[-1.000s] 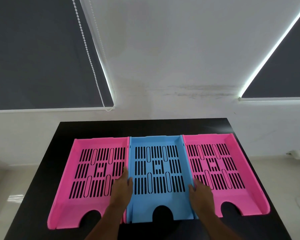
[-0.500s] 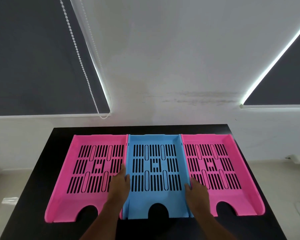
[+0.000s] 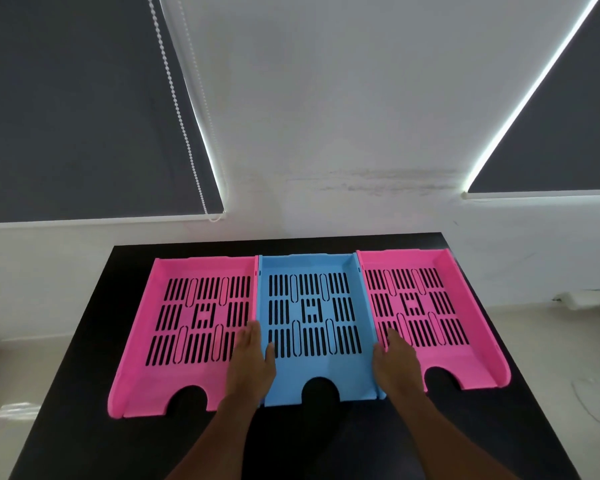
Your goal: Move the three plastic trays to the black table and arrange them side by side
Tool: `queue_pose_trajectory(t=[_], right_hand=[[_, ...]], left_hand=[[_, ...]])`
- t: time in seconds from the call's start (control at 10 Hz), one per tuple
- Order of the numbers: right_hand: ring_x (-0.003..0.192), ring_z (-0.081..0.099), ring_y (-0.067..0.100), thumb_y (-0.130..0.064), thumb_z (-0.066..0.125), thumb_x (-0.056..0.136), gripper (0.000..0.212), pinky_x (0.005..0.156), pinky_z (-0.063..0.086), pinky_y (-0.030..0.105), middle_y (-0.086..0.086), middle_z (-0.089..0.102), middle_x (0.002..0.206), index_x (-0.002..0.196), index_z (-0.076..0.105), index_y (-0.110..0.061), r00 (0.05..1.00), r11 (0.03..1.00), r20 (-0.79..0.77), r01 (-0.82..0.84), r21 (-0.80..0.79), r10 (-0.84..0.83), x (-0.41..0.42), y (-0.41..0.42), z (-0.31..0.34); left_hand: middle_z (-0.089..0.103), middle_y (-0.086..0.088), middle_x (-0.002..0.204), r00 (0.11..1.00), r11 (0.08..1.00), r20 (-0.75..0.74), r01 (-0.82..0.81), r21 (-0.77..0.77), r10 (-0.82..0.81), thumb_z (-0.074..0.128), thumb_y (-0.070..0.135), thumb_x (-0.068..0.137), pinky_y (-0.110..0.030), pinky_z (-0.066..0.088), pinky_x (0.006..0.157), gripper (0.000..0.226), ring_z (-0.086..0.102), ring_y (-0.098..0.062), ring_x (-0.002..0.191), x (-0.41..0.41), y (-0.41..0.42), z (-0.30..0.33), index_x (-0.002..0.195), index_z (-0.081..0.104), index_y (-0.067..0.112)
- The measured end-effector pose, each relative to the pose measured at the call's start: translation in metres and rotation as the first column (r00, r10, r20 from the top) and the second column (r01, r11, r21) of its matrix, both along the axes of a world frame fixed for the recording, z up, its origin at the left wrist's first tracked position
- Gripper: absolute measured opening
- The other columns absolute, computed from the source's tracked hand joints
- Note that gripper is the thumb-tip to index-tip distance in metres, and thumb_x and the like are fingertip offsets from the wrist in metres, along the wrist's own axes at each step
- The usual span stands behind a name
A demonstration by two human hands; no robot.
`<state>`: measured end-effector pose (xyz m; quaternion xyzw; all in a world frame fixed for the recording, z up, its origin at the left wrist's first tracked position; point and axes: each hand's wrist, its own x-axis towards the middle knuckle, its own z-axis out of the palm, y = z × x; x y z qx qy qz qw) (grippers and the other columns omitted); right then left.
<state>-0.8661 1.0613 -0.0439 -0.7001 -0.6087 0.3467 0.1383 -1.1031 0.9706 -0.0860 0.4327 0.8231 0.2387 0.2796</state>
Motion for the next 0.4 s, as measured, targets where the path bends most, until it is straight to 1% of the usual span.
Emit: queue_pose_trajectory(t=[0.1,0.2,0.3,0.4], right_hand=[[0.119,0.06,0.033,-0.016,0.05,0.1,0.041,0.096,0.05,0.04,0.02,0.059,0.132,0.137,0.046,0.002,1.0,0.999,0.008,0.011,0.039,-0.012,0.006,-0.017,0.007],[0.124,0.057,0.033,-0.017,0.05,0.1,0.043,0.097,0.049,0.038,0.021,0.056,0.136,0.139,0.044,0.001,1.0,1.0,0.006,0.015,0.024,-0.015,0.014,-0.032,0.011],[0.12,0.06,0.032,-0.018,0.05,0.1,0.042,0.089,0.053,0.033,0.019,0.058,0.134,0.138,0.046,-0.001,0.999,1.0,-0.037,-0.014,0.027,0.015,0.027,-0.048,0.009],[0.123,0.059,0.031,-0.022,0.05,0.1,0.047,0.095,0.053,0.039,0.017,0.056,0.139,0.143,0.042,-0.005,0.999,0.999,-0.047,-0.026,0.026,0.027,0.039,-0.06,0.008]], left_hand=[[0.004,-0.006,0.169,0.989,0.996,-0.124,0.08,0.044,-0.074,0.04,0.032,0.104,-0.035,-0.002,0.124,0.066,-0.005,-0.02,0.155,0.008,-0.015,0.001,0.16,0.009,0.014],[0.003,-0.003,0.169,0.97,0.98,-0.157,0.195,0.029,-0.188,0.037,0.034,0.105,-0.03,-0.005,0.122,0.063,-0.009,-0.014,0.153,0.02,-0.033,0.005,0.159,0.011,0.015],[0.002,-0.001,0.169,0.948,0.96,-0.164,0.28,0.028,-0.272,0.034,0.036,0.105,-0.03,-0.006,0.122,0.061,-0.012,-0.012,0.151,0.04,-0.054,0.006,0.159,0.011,0.018],[0.002,0.0,0.169,0.922,0.935,-0.162,0.356,0.001,-0.351,0.033,0.036,0.105,-0.028,-0.009,0.121,0.061,-0.01,-0.013,0.153,0.069,-0.069,0.007,0.159,0.01,0.019]])
